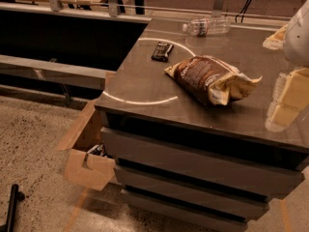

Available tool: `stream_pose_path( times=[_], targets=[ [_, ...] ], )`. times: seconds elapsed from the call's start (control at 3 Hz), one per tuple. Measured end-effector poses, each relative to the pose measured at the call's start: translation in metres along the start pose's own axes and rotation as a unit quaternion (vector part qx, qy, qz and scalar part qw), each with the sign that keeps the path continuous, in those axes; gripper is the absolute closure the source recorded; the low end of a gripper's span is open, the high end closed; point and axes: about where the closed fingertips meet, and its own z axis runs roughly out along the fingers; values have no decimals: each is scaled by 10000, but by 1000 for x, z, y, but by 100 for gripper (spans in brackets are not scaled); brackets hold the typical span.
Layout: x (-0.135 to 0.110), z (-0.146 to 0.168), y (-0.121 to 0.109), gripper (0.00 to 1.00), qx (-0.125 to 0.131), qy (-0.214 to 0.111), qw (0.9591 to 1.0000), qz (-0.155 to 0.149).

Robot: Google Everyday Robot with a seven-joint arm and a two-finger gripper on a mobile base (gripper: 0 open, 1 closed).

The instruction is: Pick brown chip bag

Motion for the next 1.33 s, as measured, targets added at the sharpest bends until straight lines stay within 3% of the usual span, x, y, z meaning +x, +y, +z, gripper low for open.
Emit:
stream_pose_path(
  times=[0.33,0.67,1.0,1.33],
  targets=[
    [0,0,0,0,1,0,10000,0],
    [0,0,-1,0,-50,-319,9994,158],
    [18,26,-2,0,-209,-1050,9918,691],
    [38,56,-21,0,8,-2060,9703,1268]
  ],
)
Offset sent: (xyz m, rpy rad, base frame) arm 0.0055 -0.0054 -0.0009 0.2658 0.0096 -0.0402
